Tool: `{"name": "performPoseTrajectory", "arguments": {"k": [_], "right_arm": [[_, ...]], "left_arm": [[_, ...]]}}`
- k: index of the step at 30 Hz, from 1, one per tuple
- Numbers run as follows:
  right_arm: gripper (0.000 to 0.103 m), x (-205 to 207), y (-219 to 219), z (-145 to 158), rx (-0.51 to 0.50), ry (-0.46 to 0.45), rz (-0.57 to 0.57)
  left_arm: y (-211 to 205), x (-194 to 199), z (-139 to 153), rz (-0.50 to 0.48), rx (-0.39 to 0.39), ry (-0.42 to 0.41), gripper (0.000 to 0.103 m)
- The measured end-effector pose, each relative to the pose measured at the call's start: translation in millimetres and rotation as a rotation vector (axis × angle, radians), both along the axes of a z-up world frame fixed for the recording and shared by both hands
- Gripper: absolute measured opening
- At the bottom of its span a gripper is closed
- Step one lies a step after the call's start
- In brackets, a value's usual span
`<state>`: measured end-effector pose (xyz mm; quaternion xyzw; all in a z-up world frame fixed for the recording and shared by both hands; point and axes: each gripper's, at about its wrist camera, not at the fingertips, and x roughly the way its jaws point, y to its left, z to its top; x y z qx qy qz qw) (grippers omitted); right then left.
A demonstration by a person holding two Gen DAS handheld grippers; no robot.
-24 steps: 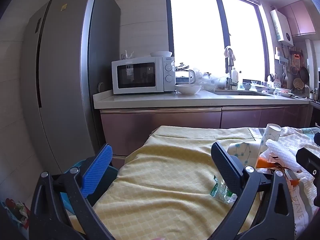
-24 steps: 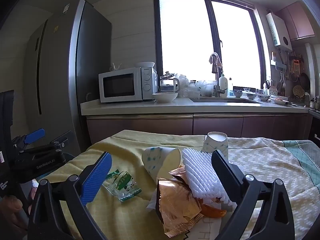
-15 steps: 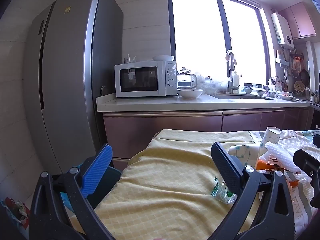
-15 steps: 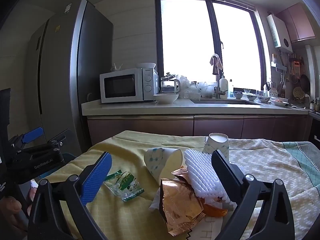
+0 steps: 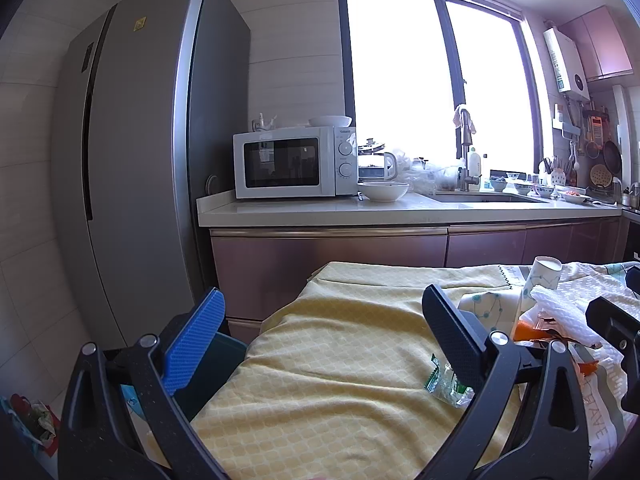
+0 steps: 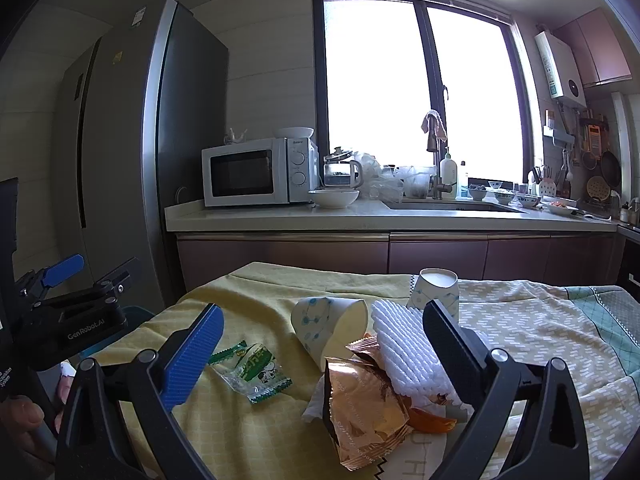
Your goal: Collect trash
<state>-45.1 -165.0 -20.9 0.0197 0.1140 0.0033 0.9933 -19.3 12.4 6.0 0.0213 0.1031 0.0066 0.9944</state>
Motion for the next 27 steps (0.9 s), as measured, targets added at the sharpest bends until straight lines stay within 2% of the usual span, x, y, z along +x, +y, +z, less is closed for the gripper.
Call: {"name": "performPoseTrajectory", "arguments": {"k": [27], "right_arm": [[0.096, -0.6, -5.0, -2.2, 0.014, 0.006, 0.004]], "left_arm": [[-5.9, -1.9, -2.5, -0.005, 0.012, -0.009, 0.097]]}}
